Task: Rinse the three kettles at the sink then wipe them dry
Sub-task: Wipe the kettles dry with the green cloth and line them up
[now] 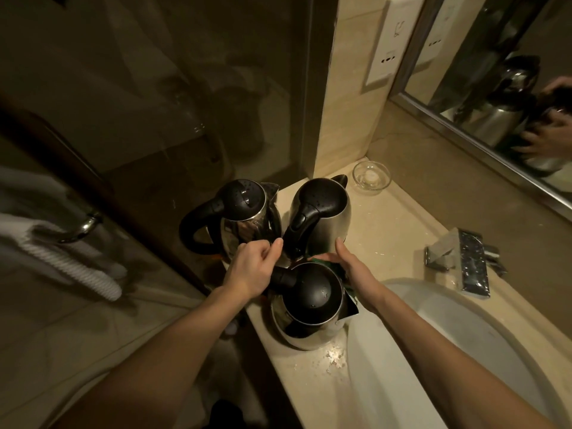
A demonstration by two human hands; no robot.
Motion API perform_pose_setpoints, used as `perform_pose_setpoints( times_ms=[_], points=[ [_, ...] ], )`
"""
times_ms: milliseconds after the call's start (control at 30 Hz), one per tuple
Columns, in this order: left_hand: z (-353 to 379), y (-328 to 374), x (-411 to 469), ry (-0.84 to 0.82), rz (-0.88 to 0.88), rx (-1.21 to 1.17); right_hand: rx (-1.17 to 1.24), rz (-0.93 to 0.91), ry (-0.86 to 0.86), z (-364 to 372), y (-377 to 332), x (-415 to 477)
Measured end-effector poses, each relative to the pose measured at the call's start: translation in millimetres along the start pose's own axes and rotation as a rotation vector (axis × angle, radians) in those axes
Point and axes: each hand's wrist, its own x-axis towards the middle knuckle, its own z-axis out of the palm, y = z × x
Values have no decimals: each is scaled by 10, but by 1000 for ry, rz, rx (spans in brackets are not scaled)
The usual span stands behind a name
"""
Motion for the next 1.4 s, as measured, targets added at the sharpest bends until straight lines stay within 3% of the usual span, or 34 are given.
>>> perform_pose_setpoints(
  times_ms=[267, 500, 667, 933, 1133, 1267, 1400],
  points=[
    [0, -15, -7, -8, 1, 8, 62, -88, 110, -3, -1, -104],
    [5, 22, -10, 5, -29, 3, 121, 99, 164, -26, 207, -216],
    [14, 48, -15, 10, -77, 10, 317, 84, 244, 38, 364, -405],
    [54, 150, -115, 46, -176, 36, 647, 77, 549, 424, 678, -782],
    [75, 237, -256, 90, -244, 37, 687, 103, 597, 652, 658, -906],
    [74, 288, -311, 97, -290, 57, 682, -15, 622, 791, 571, -958],
    [70, 314, -316, 32, -302, 46, 559, -92, 760, 1026, 437, -1003]
  ],
)
